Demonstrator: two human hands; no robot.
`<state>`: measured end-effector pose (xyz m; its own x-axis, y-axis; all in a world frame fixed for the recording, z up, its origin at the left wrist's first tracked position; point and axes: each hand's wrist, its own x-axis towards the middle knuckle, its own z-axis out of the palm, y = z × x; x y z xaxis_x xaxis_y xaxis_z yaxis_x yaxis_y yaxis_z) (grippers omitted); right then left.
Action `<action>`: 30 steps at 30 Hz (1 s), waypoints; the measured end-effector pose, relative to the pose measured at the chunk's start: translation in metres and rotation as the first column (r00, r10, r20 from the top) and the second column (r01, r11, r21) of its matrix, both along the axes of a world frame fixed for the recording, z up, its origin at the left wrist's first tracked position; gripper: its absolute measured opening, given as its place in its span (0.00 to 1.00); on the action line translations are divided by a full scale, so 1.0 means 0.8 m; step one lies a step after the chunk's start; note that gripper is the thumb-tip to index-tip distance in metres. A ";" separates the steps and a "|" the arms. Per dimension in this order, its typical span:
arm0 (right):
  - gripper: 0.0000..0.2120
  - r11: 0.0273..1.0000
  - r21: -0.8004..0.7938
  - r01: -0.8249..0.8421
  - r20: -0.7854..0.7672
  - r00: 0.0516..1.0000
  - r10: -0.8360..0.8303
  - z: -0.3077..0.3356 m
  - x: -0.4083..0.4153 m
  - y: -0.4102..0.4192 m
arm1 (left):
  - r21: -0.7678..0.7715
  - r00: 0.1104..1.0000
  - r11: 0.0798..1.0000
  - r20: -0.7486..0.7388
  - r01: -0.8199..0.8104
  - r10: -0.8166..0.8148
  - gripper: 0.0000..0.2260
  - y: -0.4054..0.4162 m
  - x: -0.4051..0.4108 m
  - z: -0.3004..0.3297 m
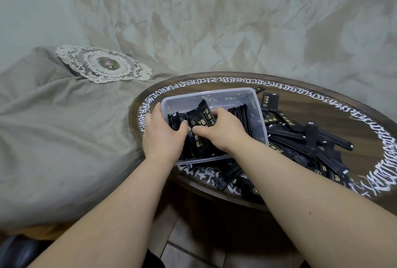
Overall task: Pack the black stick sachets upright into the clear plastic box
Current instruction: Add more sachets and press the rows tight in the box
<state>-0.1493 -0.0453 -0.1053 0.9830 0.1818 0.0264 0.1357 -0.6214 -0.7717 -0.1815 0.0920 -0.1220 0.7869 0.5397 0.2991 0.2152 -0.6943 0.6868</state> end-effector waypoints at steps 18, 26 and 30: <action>0.23 0.955 -0.296 0.029 0.068 0.998 -0.010 -0.021 -0.010 -0.035 | -0.031 0.999 0.999 0.033 0.036 -0.035 0.29 -0.009 -0.008 0.002; 0.18 0.987 -0.162 0.014 0.036 0.999 -0.008 -0.018 -0.009 -0.037 | -0.033 0.998 0.999 0.044 0.040 -0.038 0.29 -0.003 -0.006 0.002; 0.13 0.993 -0.116 -0.015 0.029 0.999 0.018 -0.017 -0.010 -0.038 | -0.099 0.995 0.995 0.101 0.032 -0.022 0.28 0.000 -0.008 -0.008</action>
<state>-0.1571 -0.0757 -0.1193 0.9789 0.2015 0.0339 0.1688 -0.7038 -0.6901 -0.1875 0.0922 -0.1286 0.7703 0.5502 0.3223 0.1244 -0.6254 0.7703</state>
